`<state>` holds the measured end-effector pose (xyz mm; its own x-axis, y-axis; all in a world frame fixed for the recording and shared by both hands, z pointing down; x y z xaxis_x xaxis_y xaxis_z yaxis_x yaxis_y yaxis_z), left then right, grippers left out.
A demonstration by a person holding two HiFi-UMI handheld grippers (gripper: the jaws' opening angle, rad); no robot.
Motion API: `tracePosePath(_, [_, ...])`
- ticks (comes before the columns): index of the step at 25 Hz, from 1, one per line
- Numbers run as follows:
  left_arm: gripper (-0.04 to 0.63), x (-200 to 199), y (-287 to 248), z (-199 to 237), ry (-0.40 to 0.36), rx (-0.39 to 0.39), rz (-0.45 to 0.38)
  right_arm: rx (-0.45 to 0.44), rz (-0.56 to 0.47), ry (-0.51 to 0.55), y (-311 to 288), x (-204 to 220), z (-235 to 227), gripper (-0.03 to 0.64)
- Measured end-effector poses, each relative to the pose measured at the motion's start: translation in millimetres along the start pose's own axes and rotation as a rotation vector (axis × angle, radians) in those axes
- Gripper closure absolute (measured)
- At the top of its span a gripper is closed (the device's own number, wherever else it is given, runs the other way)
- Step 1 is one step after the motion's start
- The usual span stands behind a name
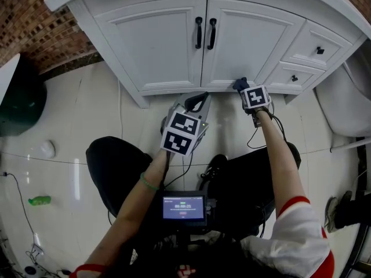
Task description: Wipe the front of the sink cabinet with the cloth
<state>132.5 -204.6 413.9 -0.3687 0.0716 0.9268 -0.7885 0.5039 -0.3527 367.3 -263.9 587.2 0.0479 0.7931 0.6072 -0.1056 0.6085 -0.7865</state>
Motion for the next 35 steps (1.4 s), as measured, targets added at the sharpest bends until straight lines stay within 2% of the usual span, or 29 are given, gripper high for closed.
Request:
tracePosePath(4, [0.575, 4.0, -1.3, 4.2, 0.004, -0.004, 0.006, 0.008, -0.035, 0.035, 3.4, -7.7, 1.1, 0.554])
tracePosePath(8, [0.575, 1.3, -3.8, 6.2, 0.000, -0.006, -0.001, -0.070, -0.084, 0.038, 29.2, -21.2, -1.4, 0.554])
tracePosePath(12, [0.575, -6.3, -8.4, -2.1, -0.004, 0.002, -0.023, -0.064, -0.228, 0.040, 84.0, -61.5, -27.7, 0.554])
tracePosePath(20, [0.575, -26.8, -10.5, -28.7, -0.033, 0.047, -0.055, 0.008, -0.544, -0.008, 221.3, -145.8, -84.0, 0.554])
tracePosePath(26, [0.575, -35.0, -9.1, -36.5, -0.037, 0.047, -0.068, 0.049, -0.710, -0.008, 295.7, -190.4, -103.8, 0.554])
tracePosePath(30, [0.574, -34.8, -8.5, -40.2, -0.034, 0.052, -0.066, 0.077, -0.726, -0.030, 301.2, -195.1, -114.7, 0.554])
tracePosePath(35, [0.575, -30.5, -9.8, -42.1, -0.039, 0.060, -0.053, 0.078, -0.644, -0.086, 260.8, -166.3, -119.0, 0.554])
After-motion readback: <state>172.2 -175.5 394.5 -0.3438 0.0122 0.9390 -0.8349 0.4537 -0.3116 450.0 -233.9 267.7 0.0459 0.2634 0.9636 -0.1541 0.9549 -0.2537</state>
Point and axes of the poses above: the fingertips, and each gripper's own axes: y backward along the fingers, z to its left, x out of its underside, the point moved 3 cm from there along y, backward along the fingers, and after that the axes turned 6 degrees about -y, right-handed, at the moved point
